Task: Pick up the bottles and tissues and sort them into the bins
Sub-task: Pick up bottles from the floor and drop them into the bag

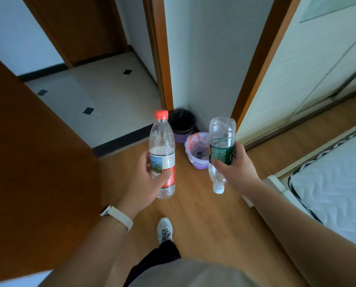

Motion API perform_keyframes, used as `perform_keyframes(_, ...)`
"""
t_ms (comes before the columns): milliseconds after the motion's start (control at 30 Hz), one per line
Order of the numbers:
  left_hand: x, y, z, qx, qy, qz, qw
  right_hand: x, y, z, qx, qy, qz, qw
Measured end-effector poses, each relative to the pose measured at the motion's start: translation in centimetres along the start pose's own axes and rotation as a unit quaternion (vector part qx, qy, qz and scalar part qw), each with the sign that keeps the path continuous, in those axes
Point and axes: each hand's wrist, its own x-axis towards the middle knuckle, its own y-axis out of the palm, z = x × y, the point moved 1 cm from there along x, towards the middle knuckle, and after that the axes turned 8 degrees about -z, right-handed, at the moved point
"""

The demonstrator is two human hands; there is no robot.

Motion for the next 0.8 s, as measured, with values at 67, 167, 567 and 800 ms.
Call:
perform_keyframes(67, 3.7, -0.7, -0.1, -0.011, 0.006, 0.019, 1.0, 2.0, 1.1, 2.0, -0.016, 0.005, -0.006, 1.0)
perform_keyframes(167, 9.2, -1.6, 0.1, -0.02, 0.013, 0.053, 0.998, 5.4, 2.8, 4.8, -0.022, 0.012, -0.034, 0.999)
perform_keyframes(567, 23.7, -1.6, -0.4, 0.013, 0.053, 0.119, 0.991, 12.3, 6.0, 8.1, -0.008, 0.068, -0.124, 0.99)
perform_keyframes(800, 30.5, 2.7, -0.3, 0.045, 0.053, 0.137, 0.988, 19.0, 7.0, 4.9, 0.007, 0.097, -0.127, 0.987)
